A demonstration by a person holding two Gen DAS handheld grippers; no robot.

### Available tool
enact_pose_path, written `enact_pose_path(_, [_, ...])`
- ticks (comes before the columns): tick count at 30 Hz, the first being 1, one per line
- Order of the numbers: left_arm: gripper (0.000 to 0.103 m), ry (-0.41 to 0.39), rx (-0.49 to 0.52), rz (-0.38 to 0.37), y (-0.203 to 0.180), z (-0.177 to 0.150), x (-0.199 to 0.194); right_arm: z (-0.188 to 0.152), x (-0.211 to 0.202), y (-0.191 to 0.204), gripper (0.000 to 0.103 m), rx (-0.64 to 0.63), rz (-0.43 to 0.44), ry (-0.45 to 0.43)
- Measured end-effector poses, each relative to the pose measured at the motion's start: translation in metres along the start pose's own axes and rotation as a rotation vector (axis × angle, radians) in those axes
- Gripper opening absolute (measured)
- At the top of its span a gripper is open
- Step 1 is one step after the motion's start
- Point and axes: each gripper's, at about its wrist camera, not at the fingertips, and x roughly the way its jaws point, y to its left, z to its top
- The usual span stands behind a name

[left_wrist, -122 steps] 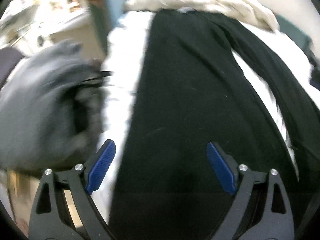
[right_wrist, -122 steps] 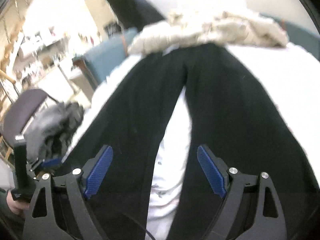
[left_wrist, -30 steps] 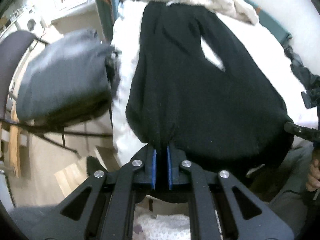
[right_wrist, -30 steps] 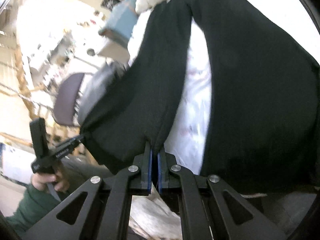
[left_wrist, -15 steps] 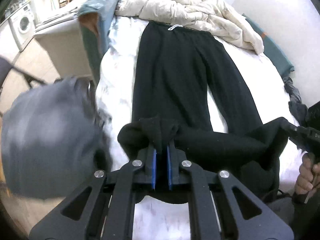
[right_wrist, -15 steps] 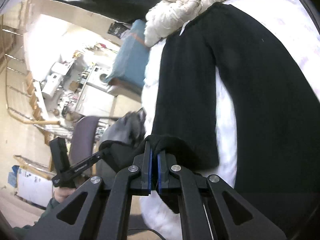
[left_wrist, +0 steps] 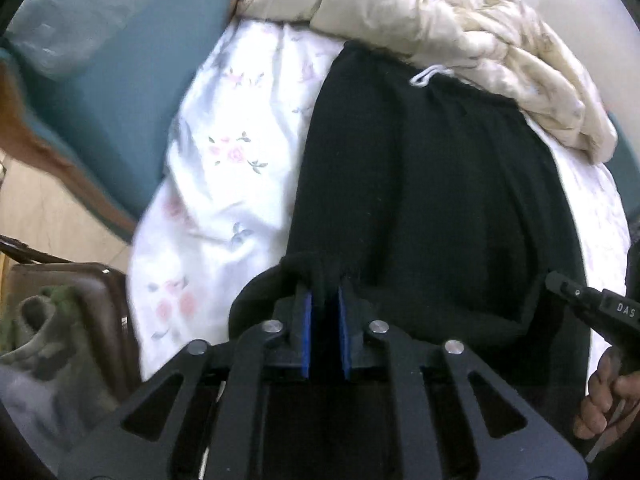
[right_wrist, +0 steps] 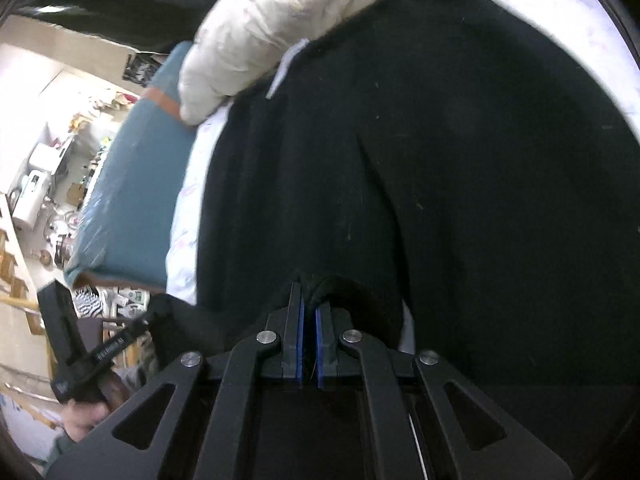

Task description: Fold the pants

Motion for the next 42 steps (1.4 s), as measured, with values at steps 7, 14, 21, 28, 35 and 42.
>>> enact_pose_path(7, [0.098,0.020,-0.047,-0.029,0.009,-0.023,-0.002,-0.013,-0.004,0.005,0.082,-0.058,-0.046,0.030])
enact_pose_path(14, [0.098,-0.067,0.001,-0.033,-0.001,-0.068,-0.057,-0.047,-0.067,0.011,0.083,-0.081,-0.045,0.030])
enact_pose_path(21, [0.098,-0.282,0.006,0.052,0.009,-0.171,-0.163,-0.131,-0.194,0.034,0.083,-0.228,0.002,-0.143])
enact_pose_path(28, [0.099,-0.249,-0.049,-0.081,-0.035,-0.321,-0.305,-0.275,-0.356,0.043,0.085,-0.198,-0.037,-0.207])
enact_pose_path(35, [0.100,-0.253,0.150,-0.105,-0.071,-0.400,-0.343,-0.365,-0.443,-0.008,0.085,-0.157,-0.127,-0.246])
enact_pose_path(42, [0.098,-0.046,0.095,-0.129,-0.094,-0.378,-0.242,-0.336,-0.406,-0.056,0.085,-0.109,-0.157,-0.219])
